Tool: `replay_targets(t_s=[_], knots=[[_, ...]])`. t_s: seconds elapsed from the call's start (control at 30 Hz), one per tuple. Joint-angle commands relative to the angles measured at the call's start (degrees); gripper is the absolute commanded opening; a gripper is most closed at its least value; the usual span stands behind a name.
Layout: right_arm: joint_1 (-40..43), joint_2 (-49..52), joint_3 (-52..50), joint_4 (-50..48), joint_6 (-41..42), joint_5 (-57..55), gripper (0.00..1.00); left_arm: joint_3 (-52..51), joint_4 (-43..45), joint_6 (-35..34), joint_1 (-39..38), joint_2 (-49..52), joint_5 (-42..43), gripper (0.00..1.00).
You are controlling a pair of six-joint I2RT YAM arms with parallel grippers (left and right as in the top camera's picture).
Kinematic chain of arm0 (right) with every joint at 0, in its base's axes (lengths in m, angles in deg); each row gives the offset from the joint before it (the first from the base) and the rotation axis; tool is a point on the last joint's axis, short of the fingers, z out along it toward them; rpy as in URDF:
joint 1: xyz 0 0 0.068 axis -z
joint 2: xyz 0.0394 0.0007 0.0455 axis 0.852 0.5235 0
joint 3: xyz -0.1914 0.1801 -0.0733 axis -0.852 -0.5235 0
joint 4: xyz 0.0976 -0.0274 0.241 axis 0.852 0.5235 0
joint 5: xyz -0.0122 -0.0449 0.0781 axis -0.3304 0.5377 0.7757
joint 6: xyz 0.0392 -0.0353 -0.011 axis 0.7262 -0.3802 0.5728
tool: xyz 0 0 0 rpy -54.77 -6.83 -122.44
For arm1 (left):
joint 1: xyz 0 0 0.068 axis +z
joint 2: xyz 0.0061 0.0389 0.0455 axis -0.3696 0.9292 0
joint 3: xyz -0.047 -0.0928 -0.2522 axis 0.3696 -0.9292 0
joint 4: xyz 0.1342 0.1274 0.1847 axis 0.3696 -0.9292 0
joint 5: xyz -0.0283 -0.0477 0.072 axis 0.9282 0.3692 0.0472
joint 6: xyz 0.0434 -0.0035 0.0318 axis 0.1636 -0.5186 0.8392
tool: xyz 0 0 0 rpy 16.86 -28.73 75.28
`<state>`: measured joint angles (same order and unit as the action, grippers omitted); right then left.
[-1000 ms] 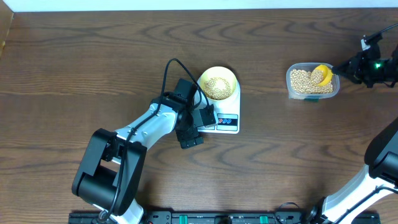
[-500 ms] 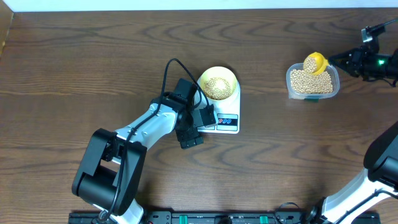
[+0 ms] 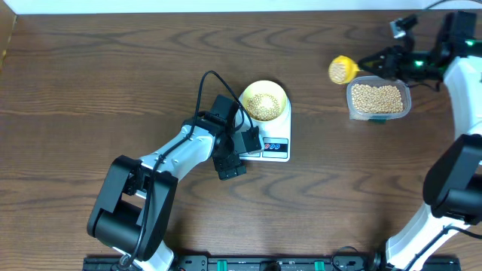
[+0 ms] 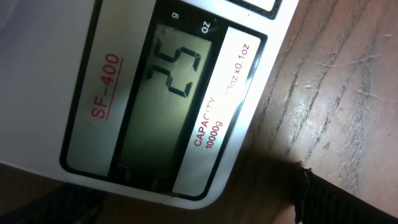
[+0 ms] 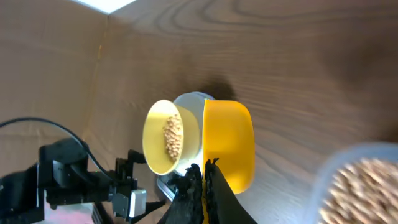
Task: Scoop item into bowl and weigh 50g on scale
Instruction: 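Lift the filled scoop with the right gripper over the yellow bowl, then tilt the scoop with the right gripper to pour soybeans into the bowl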
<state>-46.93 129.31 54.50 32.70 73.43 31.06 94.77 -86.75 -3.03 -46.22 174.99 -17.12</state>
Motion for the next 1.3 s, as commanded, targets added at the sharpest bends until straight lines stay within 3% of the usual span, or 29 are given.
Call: replay_targets(t_s=[0.0, 0.57, 0.8, 1.0, 1.27], knots=[[-3.45, -1.60, 1.29, -1.95, 0.98, 1.95, 0.01, -0.61, -0.17, 1.77, -0.61, 3.39, 1.14, 0.98], [-18.93, -1.57, 1.29, -13.14, 1.22, 1.84, 0.01, -0.61, -0.17, 1.77, -0.61, 3.39, 1.14, 0.98], [-22.51, -1.57, 1.27, -12.66, -4.55, 1.44, 0.01, -0.61, -0.17, 1.77, -0.61, 3.39, 1.14, 0.97], [-23.19, -1.57, 1.27, -7.26, -14.29, 0.98, 0.01, -0.61, -0.17, 1.77, -0.61, 3.39, 1.14, 0.97], [-23.63, -1.57, 1.25, -4.96, -24.48, -6.54, 0.01, -0.61, -0.17, 1.77, -0.61, 3.39, 1.14, 0.98]])
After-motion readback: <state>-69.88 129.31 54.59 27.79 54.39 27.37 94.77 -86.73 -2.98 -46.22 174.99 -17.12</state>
